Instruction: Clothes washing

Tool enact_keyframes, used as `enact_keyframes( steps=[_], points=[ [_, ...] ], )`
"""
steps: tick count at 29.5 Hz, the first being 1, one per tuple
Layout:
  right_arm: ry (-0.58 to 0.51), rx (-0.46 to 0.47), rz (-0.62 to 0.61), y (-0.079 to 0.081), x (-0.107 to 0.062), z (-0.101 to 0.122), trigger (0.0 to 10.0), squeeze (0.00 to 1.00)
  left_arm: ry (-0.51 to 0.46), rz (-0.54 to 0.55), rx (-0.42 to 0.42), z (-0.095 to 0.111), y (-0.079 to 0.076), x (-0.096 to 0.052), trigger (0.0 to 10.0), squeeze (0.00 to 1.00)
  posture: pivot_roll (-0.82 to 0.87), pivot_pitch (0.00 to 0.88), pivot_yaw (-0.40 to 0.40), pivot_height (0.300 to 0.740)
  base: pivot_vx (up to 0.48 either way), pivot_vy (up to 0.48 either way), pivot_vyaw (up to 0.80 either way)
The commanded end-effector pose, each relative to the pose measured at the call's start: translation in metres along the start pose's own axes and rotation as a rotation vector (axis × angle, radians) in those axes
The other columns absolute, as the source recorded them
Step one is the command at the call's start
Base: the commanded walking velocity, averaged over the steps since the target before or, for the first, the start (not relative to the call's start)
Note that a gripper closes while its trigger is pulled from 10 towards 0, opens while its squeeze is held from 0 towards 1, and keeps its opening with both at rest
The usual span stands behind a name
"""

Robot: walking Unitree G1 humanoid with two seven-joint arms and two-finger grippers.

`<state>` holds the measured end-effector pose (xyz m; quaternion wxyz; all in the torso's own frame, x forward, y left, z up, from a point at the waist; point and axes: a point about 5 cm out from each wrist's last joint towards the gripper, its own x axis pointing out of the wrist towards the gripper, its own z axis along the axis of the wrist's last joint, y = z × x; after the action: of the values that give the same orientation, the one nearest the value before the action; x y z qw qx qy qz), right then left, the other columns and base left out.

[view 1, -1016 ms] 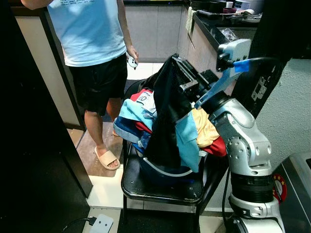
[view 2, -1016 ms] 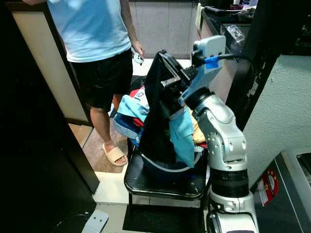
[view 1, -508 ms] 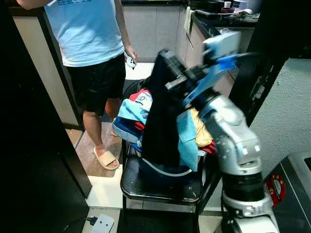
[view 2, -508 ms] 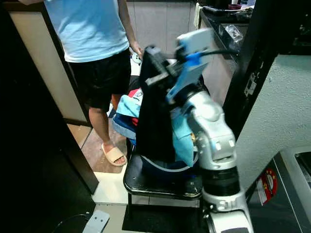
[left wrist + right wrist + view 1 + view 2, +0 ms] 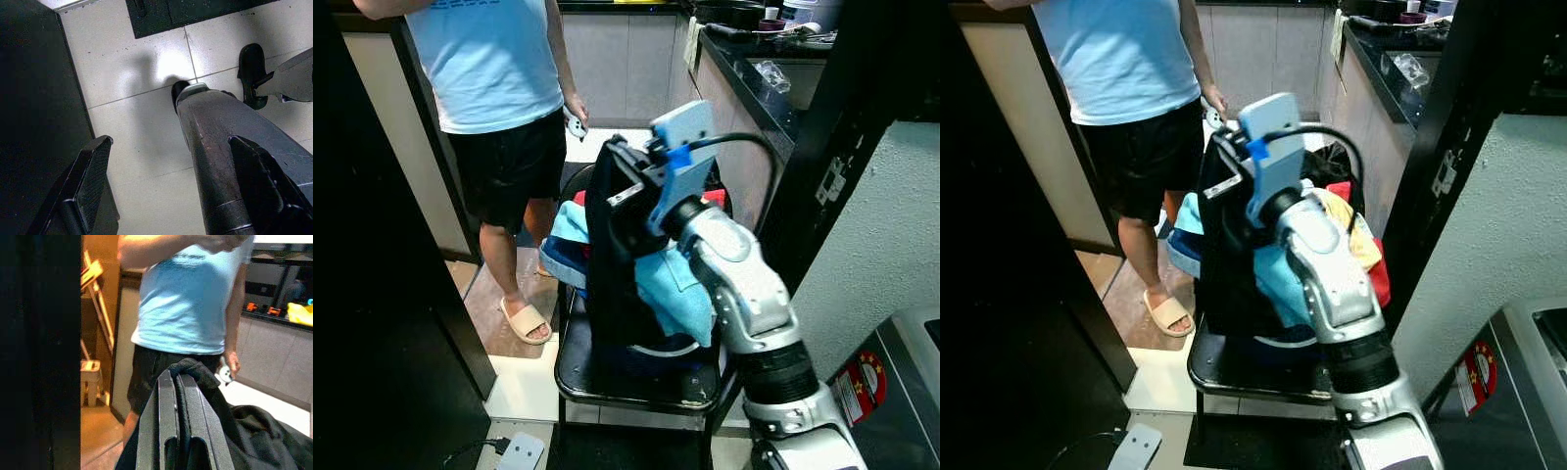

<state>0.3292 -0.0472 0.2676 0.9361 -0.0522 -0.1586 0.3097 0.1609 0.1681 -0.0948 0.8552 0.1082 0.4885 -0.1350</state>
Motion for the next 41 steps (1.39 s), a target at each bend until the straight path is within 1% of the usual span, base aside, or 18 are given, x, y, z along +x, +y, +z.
enact_keyframes(
  steps=[1,2,4,5,8,11,12,16,19,20,21,25,27,32,34,37,38,41],
  points=[
    [-0.014,-0.022,0.062,0.011,0.005,0.003,0.0,0.0,0.039,-0.013,-0.003,-0.008,-0.004,-0.001,10.0,0.0,0.05,0.015,-0.052,0.74,0.0,0.0,0.0],
    [-0.029,0.01,0.131,0.022,0.004,0.004,0.0,0.0,0.038,-0.012,-0.005,-0.008,-0.005,-0.001,10.0,0.0,0.05,0.017,-0.053,0.74,0.0,0.0,0.0],
    [-0.089,0.125,0.303,0.043,-0.003,0.013,0.0,0.0,0.038,-0.011,-0.01,-0.009,-0.005,-0.001,10.0,0.0,0.05,0.018,-0.055,0.74,0.0,0.0,0.0],
    [-0.107,0.152,0.353,0.049,-0.006,0.017,0.0,0.0,0.038,-0.011,-0.012,-0.009,-0.005,-0.001,10.0,0.0,0.05,0.018,-0.055,0.74,0.0,0.0,0.0],
    [-0.086,0.102,0.332,0.046,-0.006,0.014,0.0,0.0,0.04,-0.01,-0.016,-0.01,-0.005,-0.001,10.0,0.0,0.05,0.018,-0.054,0.74,0.0,0.0,0.0],
    [-0.027,0.06,0.211,0.026,-0.005,0.001,0.0,0.0,0.044,-0.01,-0.017,-0.012,-0.005,-0.001,10.0,0.0,0.05,0.019,-0.056,0.74,0.0,0.0,0.0],
    [-0.027,0.06,0.211,0.026,-0.005,0.001,0.0,0.0,0.044,-0.01,-0.017,-0.012,-0.005,-0.001,10.0,0.0,0.05,0.019,-0.056,0.74,0.0,0.0,0.0],
    [0.028,0.016,0.027,-0.015,-0.012,-0.009,0.0,0.0,0.045,-0.011,-0.018,-0.012,-0.005,-0.001,10.0,0.0,0.04,0.022,-0.052,0.74,0.0,0.0,0.0],
    [0.056,0.006,-0.049,-0.032,-0.018,-0.012,0.0,0.0,0.042,-0.012,-0.018,-0.011,-0.005,-0.001,10.0,0.0,0.04,0.024,-0.049,0.74,0.0,0.0,0.0],
    [0.056,0.006,-0.049,-0.032,-0.018,-0.012,0.0,0.0,0.042,-0.012,-0.018,-0.011,-0.005,-0.001,10.0,0.0,0.04,0.024,-0.049,0.74,0.0,0.0,0.0],
    [0.068,0.005,-0.079,-0.038,-0.021,-0.013,0.0,0.0,0.041,-0.012,-0.017,-0.011,-0.005,-0.001,10.0,0.0,0.04,0.024,-0.049,0.74,0.0,0.0,0.0],
    [0.131,0.01,-0.28,-0.078,-0.037,-0.019,0.0,0.0,0.038,-0.012,-0.014,-0.009,-0.005,-0.001,10.0,0.0,0.04,0.024,-0.046,0.74,0.0,0.0,0.0],
    [0.136,0.011,-0.297,-0.081,-0.039,-0.019,0.0,0.0,0.038,-0.013,-0.014,-0.009,-0.005,-0.001,10.0,0.0,0.04,0.024,-0.045,0.74,0.0,0.0,0.0],
    [0.132,0.061,-0.444,-0.113,-0.055,-0.017,0.0,0.0,0.041,-0.013,-0.013,-0.01,-0.005,-0.001,10.0,0.0,0.04,0.026,-0.039,0.74,0.0,0.0,0.0],
    [0.126,0.074,-0.486,-0.121,-0.059,-0.016,0.0,0.0,0.042,-0.013,-0.012,-0.01,-0.005,-0.001,10.0,0.0,0.04,0.026,-0.039,0.74,0.0,0.0,0.0],
    [0.127,0.07,-0.565,-0.135,-0.068,-0.015,0.0,0.0,0.043,-0.012,-0.012,-0.011,-0.005,-0.001,10.0,0.0,0.04,0.027,-0.04,0.74,0.0,0.0,0.0],
    [0.127,0.07,-0.565,-0.135,-0.068,-0.015,0.0,0.0,0.043,-0.012,-0.012,-0.011,-0.005,-0.001,10.0,0.0,0.04,0.027,-0.04,0.74,0.0,0.0,0.0],
    [0.162,0.06,-0.656,-0.152,-0.083,-0.018,0.0,0.0,0.043,-0.012,-0.014,-0.011,-0.005,-0.001,10.0,0.0,0.04,0.029,-0.042,0.74,0.0,0.0,0.0]
  ],
)
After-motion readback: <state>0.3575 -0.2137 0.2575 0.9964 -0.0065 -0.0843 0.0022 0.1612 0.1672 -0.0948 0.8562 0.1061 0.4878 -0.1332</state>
